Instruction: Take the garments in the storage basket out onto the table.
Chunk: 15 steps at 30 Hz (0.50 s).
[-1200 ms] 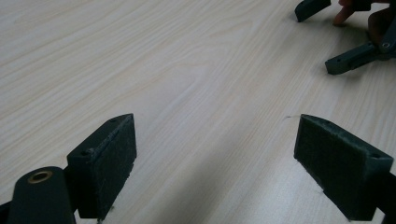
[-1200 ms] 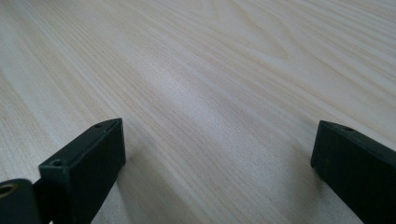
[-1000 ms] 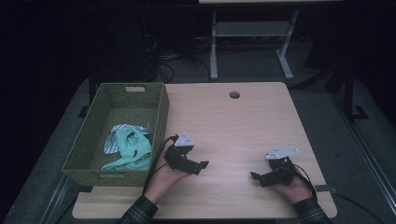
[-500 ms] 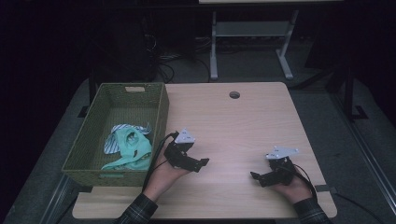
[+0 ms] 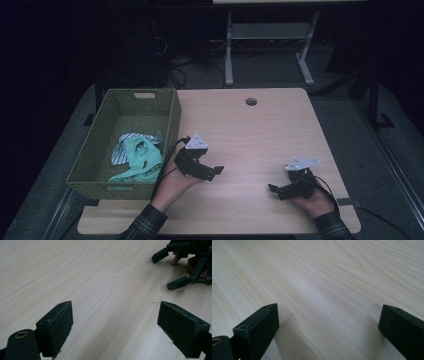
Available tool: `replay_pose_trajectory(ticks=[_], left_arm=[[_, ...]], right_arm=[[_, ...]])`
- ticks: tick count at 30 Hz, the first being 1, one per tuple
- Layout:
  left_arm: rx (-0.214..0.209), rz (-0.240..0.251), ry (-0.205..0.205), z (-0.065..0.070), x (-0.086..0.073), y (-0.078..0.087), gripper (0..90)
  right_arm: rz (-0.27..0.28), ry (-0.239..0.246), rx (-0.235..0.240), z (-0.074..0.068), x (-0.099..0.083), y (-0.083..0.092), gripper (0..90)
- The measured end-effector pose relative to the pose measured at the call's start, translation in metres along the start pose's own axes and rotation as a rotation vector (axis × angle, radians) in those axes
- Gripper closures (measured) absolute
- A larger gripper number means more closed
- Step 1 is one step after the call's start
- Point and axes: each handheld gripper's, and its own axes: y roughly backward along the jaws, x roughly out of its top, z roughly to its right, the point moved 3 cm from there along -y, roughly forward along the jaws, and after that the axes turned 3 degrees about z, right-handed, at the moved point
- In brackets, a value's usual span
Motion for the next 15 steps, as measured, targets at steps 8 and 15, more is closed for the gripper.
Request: replay_pose_trajectory(ticks=[8,15], left_arm=[[-0.013,-0.003,-0.018,0.0006,0.0066,0.0036,12.5],[-0.039,-0.011,-0.031,0.0006,0.0101,0.0048,12.6]], right_arm=[[0.000,0.000,0.000,0.0000,0.0000,0.0000,2.8],[0.000,0.000,0.000,0.0001,0.0000,0.0000,2.7]])
